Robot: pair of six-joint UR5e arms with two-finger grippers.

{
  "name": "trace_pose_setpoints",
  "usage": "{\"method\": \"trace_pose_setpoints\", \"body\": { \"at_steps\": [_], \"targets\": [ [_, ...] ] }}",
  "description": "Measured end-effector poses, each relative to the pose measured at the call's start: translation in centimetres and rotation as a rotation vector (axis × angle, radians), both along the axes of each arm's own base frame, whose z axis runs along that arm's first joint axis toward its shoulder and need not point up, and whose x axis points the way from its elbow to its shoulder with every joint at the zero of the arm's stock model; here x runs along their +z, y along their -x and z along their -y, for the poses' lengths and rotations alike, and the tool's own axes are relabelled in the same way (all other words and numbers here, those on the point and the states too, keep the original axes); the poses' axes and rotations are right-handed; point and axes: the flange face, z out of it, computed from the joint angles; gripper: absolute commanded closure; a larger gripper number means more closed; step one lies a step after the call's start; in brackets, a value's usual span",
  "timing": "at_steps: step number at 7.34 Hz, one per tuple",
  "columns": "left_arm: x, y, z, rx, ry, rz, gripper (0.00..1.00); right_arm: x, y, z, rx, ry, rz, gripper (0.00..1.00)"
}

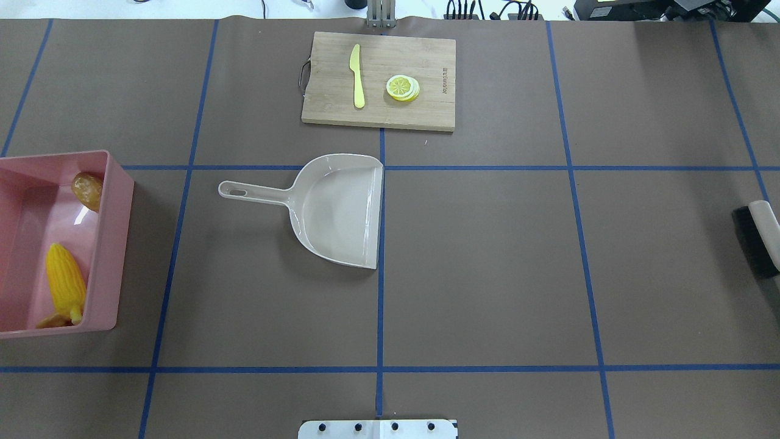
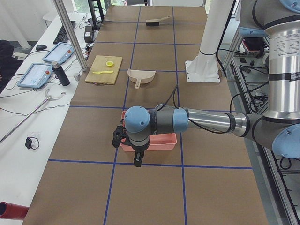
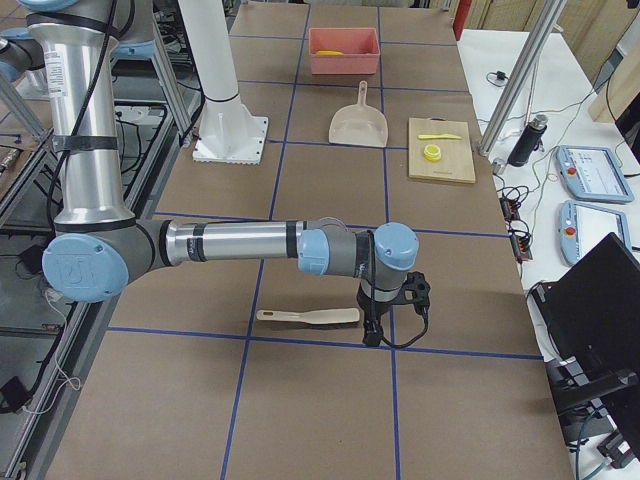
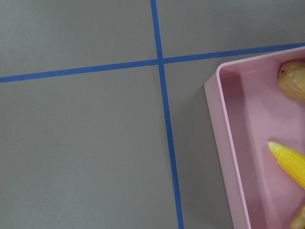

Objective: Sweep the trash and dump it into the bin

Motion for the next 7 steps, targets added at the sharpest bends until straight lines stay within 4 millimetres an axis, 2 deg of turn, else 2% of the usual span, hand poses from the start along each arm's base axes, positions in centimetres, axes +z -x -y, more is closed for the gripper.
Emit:
{"method": "trace_pose_setpoints", "body": {
  "at_steps": [5,7],
  "targets": [
    [0.00,-0.04,-0.01,0.001,0.002,0.000,0.01,-0.84,0.02,0.52,-0.001,-0.037,0.001,0.00],
    [0.00,-0.05,0.01,0.001,0.001,-0.001,0.01,-0.05,-0.01,-0.05,-0.001,-0.060,0.002,0.00]
  ]
}}
